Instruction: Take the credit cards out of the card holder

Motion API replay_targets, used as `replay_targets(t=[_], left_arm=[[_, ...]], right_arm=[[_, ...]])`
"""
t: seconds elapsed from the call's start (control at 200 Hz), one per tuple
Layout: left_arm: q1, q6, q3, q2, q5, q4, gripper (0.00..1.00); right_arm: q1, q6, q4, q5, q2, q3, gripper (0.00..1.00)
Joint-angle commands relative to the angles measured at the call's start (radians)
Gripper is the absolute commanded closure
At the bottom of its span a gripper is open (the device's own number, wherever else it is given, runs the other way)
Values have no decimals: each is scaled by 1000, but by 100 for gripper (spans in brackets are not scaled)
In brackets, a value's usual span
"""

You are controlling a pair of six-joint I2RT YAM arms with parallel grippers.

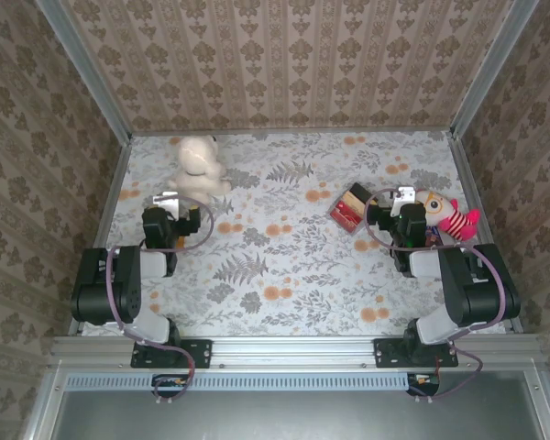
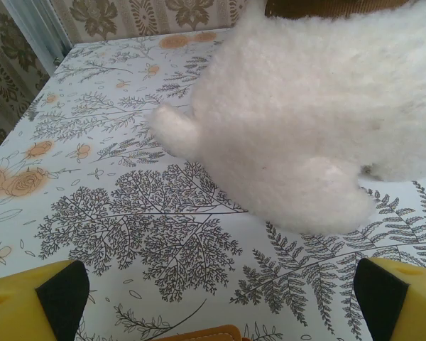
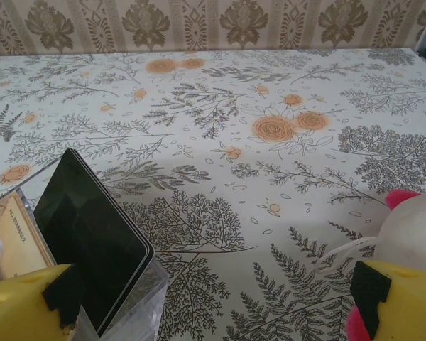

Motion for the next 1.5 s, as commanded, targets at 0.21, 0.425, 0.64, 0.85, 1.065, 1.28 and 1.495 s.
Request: replay_targets(t=[0.21, 0.425, 0.64, 0.85, 1.065, 1.28, 1.495], left_arm=[[-3, 2, 14, -1, -4, -1, 0], [-4, 2, 15, -1, -4, -1, 0], [-4, 3, 14, -1, -4, 0, 0], [-4, 4, 13, -3, -3, 4, 0], [-6, 3, -27, -23, -10, 61, 0], [-7, -12, -51, -168, -32, -27, 0], [-41, -67, 8, -405, -74, -367, 0]], right_arm=[[-3, 3, -9, -16, 7, 16, 0], [-4, 5, -15, -17, 9, 20, 0], [-5, 6, -14, -18, 8, 20, 0], [-5, 5, -8, -18, 6, 15, 0], [-2, 14, -28, 14, -29, 11, 0], [6, 72, -354, 79, -251, 90, 0], [97, 194, -743, 61, -444, 243, 0]])
